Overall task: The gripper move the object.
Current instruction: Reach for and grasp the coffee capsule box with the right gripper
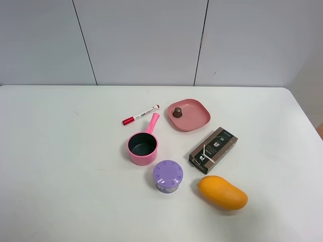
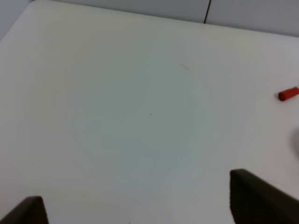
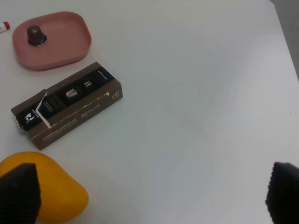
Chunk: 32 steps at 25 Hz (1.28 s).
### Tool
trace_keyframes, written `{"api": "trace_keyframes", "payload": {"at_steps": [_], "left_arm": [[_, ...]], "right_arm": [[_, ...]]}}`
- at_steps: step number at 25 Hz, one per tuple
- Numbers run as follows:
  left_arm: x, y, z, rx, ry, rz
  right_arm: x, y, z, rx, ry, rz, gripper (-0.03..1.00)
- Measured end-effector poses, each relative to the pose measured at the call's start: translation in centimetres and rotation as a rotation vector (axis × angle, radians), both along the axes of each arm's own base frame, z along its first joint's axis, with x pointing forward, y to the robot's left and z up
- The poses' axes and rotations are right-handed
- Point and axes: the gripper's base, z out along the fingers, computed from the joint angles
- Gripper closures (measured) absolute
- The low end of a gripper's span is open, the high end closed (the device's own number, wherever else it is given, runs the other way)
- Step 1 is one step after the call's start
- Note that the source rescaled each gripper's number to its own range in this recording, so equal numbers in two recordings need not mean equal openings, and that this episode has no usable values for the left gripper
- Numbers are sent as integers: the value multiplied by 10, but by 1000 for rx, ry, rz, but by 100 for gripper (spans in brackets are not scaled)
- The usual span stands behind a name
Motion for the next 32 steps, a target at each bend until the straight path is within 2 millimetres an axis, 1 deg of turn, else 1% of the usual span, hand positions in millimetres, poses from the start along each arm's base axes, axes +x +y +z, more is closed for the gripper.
{"api": "trace_keyframes", "payload": {"at_steps": [1,12,15,17,20,21,23,24,25,26,29,32], "left_arm": [[0,0,0,0,0,0],[0,0,0,0,0,0],[0,0,0,0,0,0],[0,0,0,0,0,0],[0,0,0,0,0,0],[0,0,0,0,0,0],[0,0,0,0,0,0],[0,0,0,0,0,0],[0,0,0,0,0,0],[0,0,0,0,0,0],[0,0,0,0,0,0],[0,0,0,0,0,0]], "right_arm": [[0,0,0,0,0,0,0],[0,0,0,-1,0,-1,0],[7,1,1,-8,48,-1,0],[15,2,8,-26,110,6,0],[32,3,32,-81,161,36,0],[32,3,32,-81,161,36,0],[49,5,54,-106,187,52,0],[67,8,73,-101,209,50,0],[78,9,83,-80,223,44,0],[88,12,91,-47,235,34,0],[127,20,110,45,276,21,0],[163,28,118,98,306,36,0]]}}
